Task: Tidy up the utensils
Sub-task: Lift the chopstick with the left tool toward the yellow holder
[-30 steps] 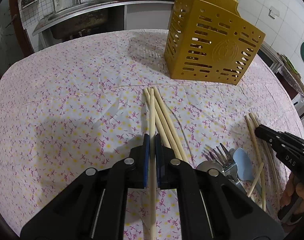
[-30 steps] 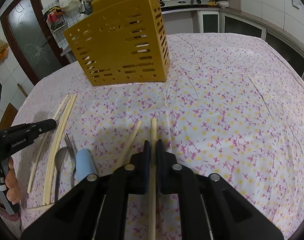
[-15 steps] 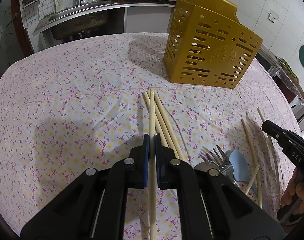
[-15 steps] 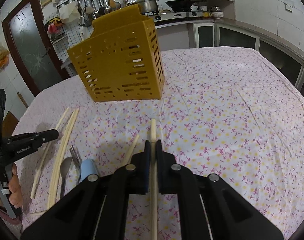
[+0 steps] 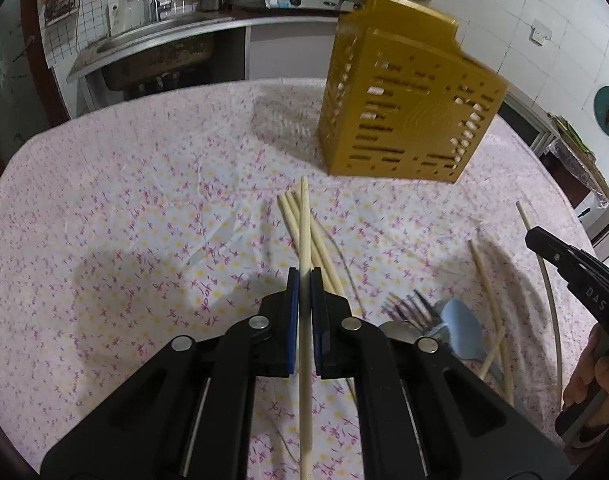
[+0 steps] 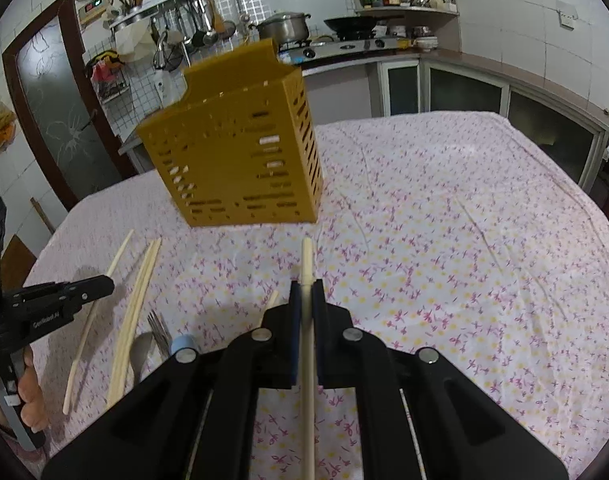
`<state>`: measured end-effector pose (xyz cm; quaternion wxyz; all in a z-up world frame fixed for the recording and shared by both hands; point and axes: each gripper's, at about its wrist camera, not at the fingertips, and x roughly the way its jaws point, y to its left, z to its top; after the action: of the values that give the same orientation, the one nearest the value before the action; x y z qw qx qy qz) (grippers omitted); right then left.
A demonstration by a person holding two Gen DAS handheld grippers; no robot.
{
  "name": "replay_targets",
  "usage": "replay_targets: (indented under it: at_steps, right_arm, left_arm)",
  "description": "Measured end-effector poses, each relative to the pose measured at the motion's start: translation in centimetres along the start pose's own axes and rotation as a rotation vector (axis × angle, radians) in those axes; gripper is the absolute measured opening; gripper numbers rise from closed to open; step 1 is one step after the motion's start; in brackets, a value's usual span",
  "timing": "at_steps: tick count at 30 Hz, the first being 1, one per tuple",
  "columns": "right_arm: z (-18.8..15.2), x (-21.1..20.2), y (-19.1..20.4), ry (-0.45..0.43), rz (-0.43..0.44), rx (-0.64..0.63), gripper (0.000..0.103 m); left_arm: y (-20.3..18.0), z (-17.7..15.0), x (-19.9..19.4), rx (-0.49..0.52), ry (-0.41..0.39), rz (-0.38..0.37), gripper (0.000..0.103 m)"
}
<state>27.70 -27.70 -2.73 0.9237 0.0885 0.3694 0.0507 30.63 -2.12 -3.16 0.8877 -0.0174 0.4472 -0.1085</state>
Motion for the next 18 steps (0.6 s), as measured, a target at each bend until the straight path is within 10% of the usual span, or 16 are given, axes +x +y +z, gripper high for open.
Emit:
replay_targets:
  at_steps: [18]
  right_arm:
    - [5.5, -4.6, 0.4, -0.224, 0.141, 0.039, 0.006]
  left_arm:
    - [-1.6, 5.1, -5.2, 0.014, -0.224, -0.100, 0.004]
